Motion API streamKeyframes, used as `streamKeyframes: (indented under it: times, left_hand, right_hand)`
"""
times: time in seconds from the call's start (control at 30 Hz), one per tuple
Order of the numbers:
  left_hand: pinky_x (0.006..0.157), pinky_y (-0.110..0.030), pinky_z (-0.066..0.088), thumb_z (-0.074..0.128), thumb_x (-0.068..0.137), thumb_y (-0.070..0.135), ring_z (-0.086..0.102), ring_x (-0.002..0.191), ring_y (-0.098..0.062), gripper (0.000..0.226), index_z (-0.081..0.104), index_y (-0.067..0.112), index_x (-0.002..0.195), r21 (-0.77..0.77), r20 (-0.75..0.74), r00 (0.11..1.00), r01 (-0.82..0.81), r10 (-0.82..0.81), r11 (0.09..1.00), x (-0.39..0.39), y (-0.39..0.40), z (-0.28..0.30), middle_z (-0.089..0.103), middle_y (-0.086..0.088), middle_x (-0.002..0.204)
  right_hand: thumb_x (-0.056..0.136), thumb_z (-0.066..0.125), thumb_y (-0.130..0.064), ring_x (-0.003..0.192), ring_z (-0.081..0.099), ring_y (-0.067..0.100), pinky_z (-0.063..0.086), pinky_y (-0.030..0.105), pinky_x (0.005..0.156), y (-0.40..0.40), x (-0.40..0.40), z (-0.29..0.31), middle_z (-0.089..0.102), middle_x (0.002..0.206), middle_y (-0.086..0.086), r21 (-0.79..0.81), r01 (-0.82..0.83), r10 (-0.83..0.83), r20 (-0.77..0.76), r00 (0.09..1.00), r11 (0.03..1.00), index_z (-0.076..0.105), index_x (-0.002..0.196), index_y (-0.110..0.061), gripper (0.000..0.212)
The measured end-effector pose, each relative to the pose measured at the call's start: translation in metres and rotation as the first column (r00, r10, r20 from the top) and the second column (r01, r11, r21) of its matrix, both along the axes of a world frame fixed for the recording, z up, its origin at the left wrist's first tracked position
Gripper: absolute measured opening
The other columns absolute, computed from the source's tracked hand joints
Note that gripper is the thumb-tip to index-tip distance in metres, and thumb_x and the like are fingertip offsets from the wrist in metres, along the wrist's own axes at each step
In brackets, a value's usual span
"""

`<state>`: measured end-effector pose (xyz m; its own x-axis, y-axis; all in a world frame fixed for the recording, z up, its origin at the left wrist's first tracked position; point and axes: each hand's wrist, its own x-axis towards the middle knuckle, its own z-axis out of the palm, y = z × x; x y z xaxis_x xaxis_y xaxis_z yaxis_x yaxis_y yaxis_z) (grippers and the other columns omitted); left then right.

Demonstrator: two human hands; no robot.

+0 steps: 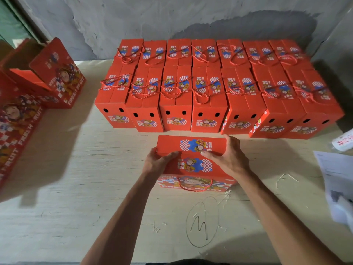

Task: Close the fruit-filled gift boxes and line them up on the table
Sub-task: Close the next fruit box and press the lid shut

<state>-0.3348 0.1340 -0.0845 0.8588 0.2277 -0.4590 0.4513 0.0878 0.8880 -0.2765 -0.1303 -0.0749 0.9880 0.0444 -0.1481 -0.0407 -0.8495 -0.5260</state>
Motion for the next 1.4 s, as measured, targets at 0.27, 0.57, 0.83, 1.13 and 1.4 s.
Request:
streamKeyframes:
  times: [0.27,0.57,0.83,1.13,1.4]
  left_hand:
    - [0.081,-0.036,0.064,0.088,0.061,0.065,0.077,0.090,-0.015,0.084,0.062,0.023,0.129,0.178,-0.016,0.999,0.044,-0.042,0.983,0.002,0.005,-0.003,0.076,0.004,0.109]
    - [0.098,-0.049,0.056,0.081,0.063,0.075,0.060,0.121,-0.024,0.103,0.050,0.019,0.144,0.656,0.055,0.994,-0.110,0.098,0.747,0.029,-0.001,0.014,0.063,-0.004,0.133]
    - [0.078,-0.041,0.061,0.071,0.068,0.083,0.072,0.081,-0.020,0.083,0.064,0.010,0.106,0.324,-0.141,0.907,-0.337,0.398,0.884,-0.003,0.007,-0.001,0.074,-0.007,0.099]
    - [0.054,-0.034,0.044,0.075,0.071,0.075,0.059,0.054,-0.020,0.070,0.061,0.008,0.057,0.444,-0.103,0.920,-0.297,0.377,0.845,-0.044,0.057,0.007,0.062,-0.009,0.057]
    - [0.047,-0.022,0.035,0.068,0.089,0.027,0.044,0.044,-0.009,0.041,0.052,0.010,0.056,0.558,0.173,0.937,-0.347,0.304,0.754,-0.051,0.070,0.070,0.050,0.004,0.045]
  right_hand:
    - [0.068,0.061,-0.089,0.109,0.064,0.030,0.056,0.037,0.067,0.004,0.002,0.001,0.043,0.135,0.013,-0.090,-0.010,0.011,0.011,1.000,0.996,0.026,0.153,-0.021,0.115]
    - [0.070,0.039,-0.099,0.098,0.067,0.035,0.046,0.037,0.070,0.028,-0.025,0.021,0.065,0.111,0.016,-0.363,0.128,-0.099,0.096,0.990,0.923,0.058,0.110,-0.009,0.101]
    - [0.074,0.021,-0.101,0.085,0.070,0.031,0.041,0.034,0.067,0.065,-0.052,0.010,0.074,0.088,0.010,-0.328,-0.157,0.127,-0.112,0.986,0.931,0.068,0.081,-0.016,0.097]
    - [0.079,0.087,-0.040,0.106,0.066,0.015,0.058,0.034,0.085,0.121,-0.083,-0.007,0.065,0.117,0.007,0.612,0.117,0.044,-0.241,0.970,0.782,0.057,0.116,-0.021,0.052]
    - [0.091,0.067,0.000,0.110,0.061,0.006,0.055,0.027,0.090,0.175,-0.079,0.028,0.055,0.126,0.008,0.473,-0.203,0.197,0.063,0.978,0.858,0.069,0.103,-0.003,0.012]
